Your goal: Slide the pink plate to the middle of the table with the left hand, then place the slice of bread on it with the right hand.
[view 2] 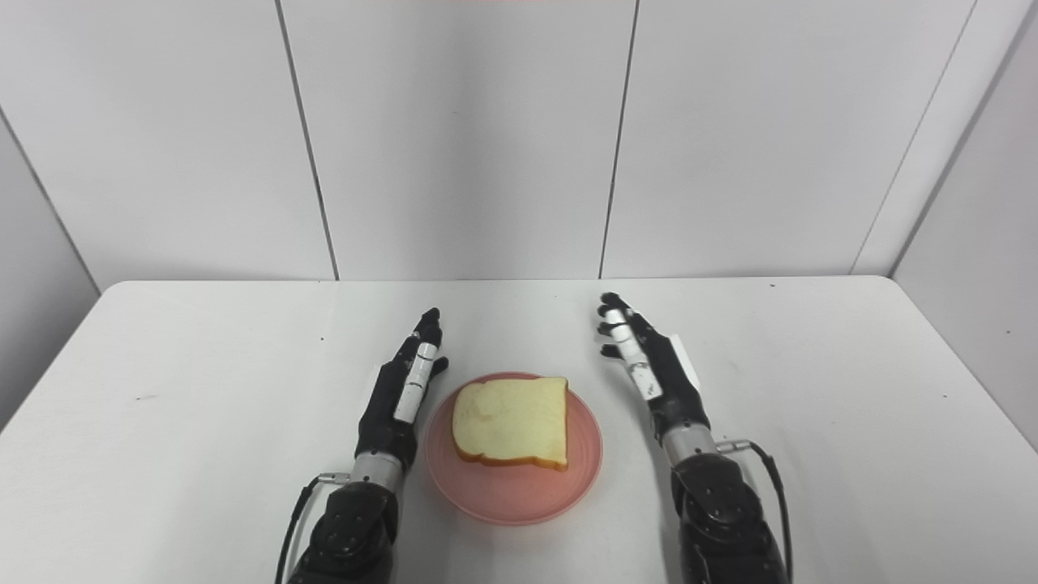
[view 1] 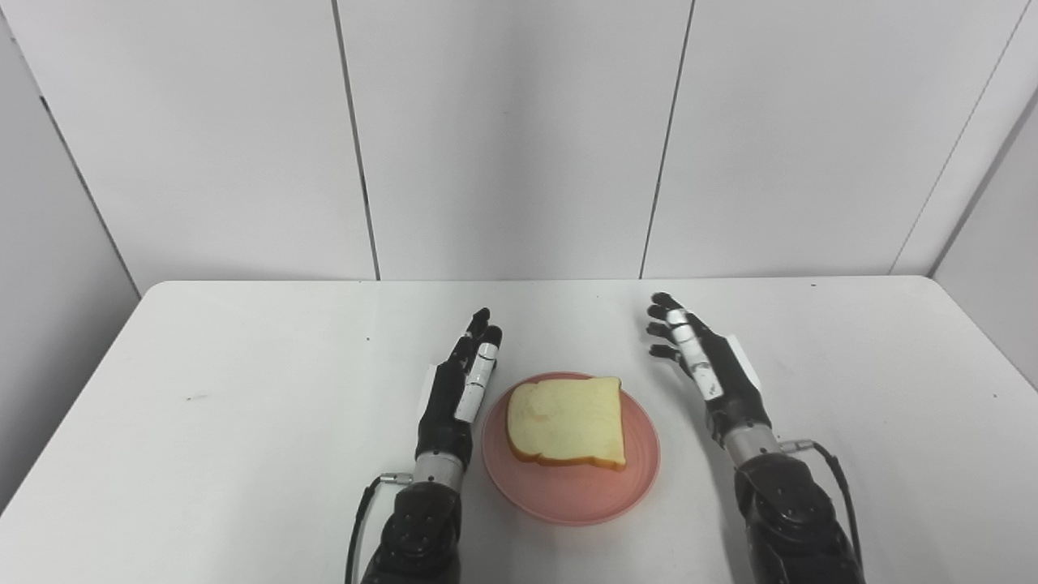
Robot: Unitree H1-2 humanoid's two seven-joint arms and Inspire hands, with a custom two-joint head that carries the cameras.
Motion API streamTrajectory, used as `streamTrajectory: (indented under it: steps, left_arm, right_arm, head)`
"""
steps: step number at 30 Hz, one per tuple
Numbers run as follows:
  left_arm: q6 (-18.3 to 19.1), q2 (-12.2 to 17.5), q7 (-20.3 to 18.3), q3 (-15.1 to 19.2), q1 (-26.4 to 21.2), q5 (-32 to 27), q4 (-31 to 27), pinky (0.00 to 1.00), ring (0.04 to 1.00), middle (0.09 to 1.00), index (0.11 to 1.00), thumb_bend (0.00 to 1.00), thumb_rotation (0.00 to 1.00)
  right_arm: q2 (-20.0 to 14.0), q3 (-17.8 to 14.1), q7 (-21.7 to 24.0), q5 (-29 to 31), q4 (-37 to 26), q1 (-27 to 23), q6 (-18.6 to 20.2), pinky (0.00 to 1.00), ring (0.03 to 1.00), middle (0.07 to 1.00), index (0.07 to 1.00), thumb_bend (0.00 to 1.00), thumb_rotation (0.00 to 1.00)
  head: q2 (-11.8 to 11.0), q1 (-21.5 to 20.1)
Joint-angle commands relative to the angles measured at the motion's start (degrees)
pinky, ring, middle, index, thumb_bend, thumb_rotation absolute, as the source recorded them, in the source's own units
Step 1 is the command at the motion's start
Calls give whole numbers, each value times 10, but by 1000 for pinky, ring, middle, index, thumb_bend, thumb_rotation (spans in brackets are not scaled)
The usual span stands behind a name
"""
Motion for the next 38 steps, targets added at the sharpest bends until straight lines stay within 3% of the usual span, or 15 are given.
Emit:
streamTrajectory:
  steps: [1, 8, 13, 19, 38]
  left_arm:
    - [20, 6, 14, -1, 26, 9, 19, 999, 1000, 1000, 918, 740, 885]
    - [18, 6, 10, 0, 24, 7, 24, 1000, 1000, 1000, 909, 741, 876]
    - [23, 4, 8, 4, 24, 1, 21, 1000, 1000, 999, 904, 725, 868]
    - [28, 4, 7, 2, 28, 1, 15, 1000, 1000, 985, 897, 731, 875]
    - [35, 7, 1, 1, 29, -6, 16, 919, 927, 922, 911, 732, 898]
  right_arm:
    - [6, -3, -12, 16, -25, -3, 1, 806, 855, 872, 862, 838, 1000]
    - [17, 0, -31, 35, -22, 14, -7, 828, 866, 871, 849, 822, 1000]
    - [34, -7, -42, 63, -9, 25, -35, 836, 874, 868, 853, 819, 972]
    - [50, -8, -44, 91, -1, 36, -44, 860, 884, 883, 870, 855, 989]
    - [41, 9, -46, 81, -6, 38, -41, 851, 872, 863, 864, 838, 979]
  head:
    - [1, 1]
    - [1, 1]
    - [2, -1]
    - [3, 0]
    - [5, -1]
